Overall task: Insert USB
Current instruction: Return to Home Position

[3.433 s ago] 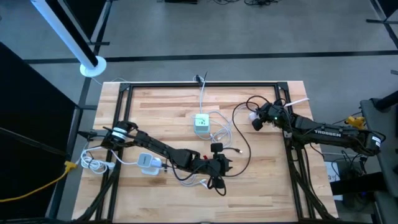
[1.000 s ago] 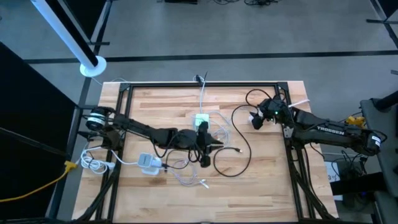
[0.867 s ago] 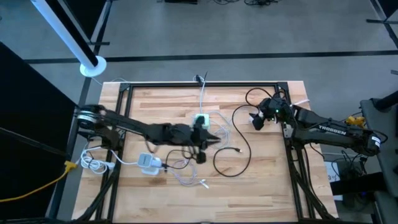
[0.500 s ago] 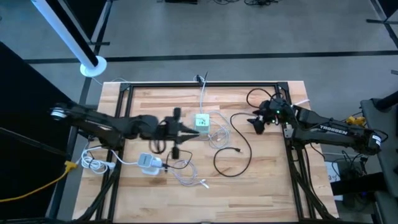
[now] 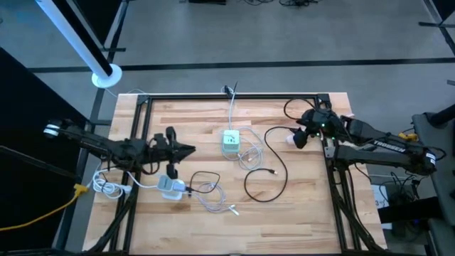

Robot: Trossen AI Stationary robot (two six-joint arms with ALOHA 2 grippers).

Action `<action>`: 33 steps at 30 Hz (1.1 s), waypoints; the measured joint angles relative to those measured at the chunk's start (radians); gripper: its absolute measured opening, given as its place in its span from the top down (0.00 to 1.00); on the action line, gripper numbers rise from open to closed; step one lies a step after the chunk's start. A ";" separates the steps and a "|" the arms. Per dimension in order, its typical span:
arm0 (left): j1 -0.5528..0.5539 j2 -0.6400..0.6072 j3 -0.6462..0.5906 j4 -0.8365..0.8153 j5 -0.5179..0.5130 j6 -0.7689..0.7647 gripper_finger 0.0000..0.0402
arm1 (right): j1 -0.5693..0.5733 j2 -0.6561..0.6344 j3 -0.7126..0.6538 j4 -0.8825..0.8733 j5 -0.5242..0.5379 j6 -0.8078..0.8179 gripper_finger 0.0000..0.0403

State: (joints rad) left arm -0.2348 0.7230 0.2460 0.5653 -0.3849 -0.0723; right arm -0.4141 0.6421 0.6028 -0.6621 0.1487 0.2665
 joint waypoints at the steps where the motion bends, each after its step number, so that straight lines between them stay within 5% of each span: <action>1: 0.000 -0.023 -0.010 -0.001 0.000 0.005 0.94 | 0.001 0.000 0.020 -0.032 -0.011 -0.008 0.48; 7: -0.005 -0.146 -0.065 -0.007 0.001 0.068 0.94 | 0.045 -0.067 0.091 -0.137 -0.122 0.011 0.48; 18: -0.013 -0.260 -0.116 -0.140 0.009 -0.001 0.94 | 0.201 -0.642 0.024 -0.075 -0.082 0.067 0.52; 21: -0.036 -0.303 -0.118 -0.240 0.010 -0.012 0.94 | 0.200 -0.636 -0.039 -0.076 -0.104 0.056 0.53; 23: -0.050 -0.341 -0.117 -0.284 -0.014 -0.021 0.94 | 0.200 -0.590 -0.116 0.052 -0.156 0.047 0.55; 29: -0.072 -0.585 -0.118 -0.482 -0.108 -0.016 0.94 | 0.284 -0.545 -0.378 0.790 -0.293 0.032 0.61; 33: -0.075 -0.722 -0.149 -0.511 -0.094 -0.049 0.94 | 0.371 -0.571 -0.460 0.871 -0.229 -0.081 0.68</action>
State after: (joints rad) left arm -0.3093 0.0015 0.0975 0.0542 -0.4793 -0.1212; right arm -0.0432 0.0713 0.1426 0.2089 -0.0799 0.1851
